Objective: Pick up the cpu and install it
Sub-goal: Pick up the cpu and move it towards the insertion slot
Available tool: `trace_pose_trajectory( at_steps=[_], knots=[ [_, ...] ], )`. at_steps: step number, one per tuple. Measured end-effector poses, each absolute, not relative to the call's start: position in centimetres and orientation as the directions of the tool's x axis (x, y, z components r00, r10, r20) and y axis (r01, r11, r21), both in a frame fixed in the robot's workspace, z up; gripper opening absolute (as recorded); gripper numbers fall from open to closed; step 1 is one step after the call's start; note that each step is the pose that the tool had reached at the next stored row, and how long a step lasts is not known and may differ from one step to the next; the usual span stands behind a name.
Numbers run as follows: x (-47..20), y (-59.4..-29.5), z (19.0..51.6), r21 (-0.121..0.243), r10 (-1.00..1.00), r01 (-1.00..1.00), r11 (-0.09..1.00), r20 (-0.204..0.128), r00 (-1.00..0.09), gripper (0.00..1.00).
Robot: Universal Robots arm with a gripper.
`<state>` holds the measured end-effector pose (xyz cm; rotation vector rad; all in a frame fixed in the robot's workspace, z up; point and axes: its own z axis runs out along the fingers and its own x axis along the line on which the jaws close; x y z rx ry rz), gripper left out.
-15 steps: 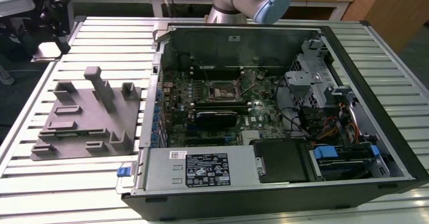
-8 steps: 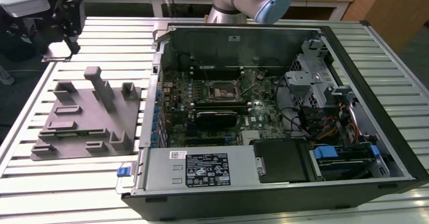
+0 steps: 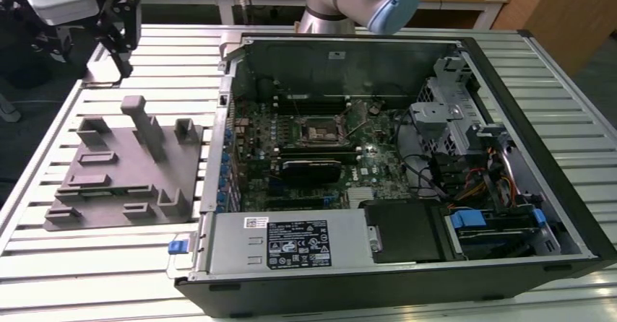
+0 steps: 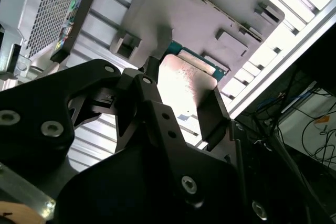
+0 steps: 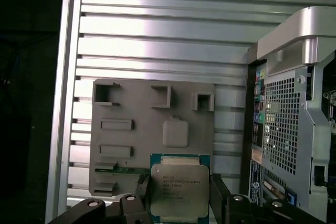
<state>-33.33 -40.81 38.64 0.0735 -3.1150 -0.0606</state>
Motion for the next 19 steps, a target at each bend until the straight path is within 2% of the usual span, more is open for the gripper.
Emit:
trace_pose_trajectory(
  at_steps=[19],
  knots=[
    [-28.2,-40.7,38.5,0.039,-0.048,-0.047,0.998,0.024,-0.999,0.54]
  ],
)
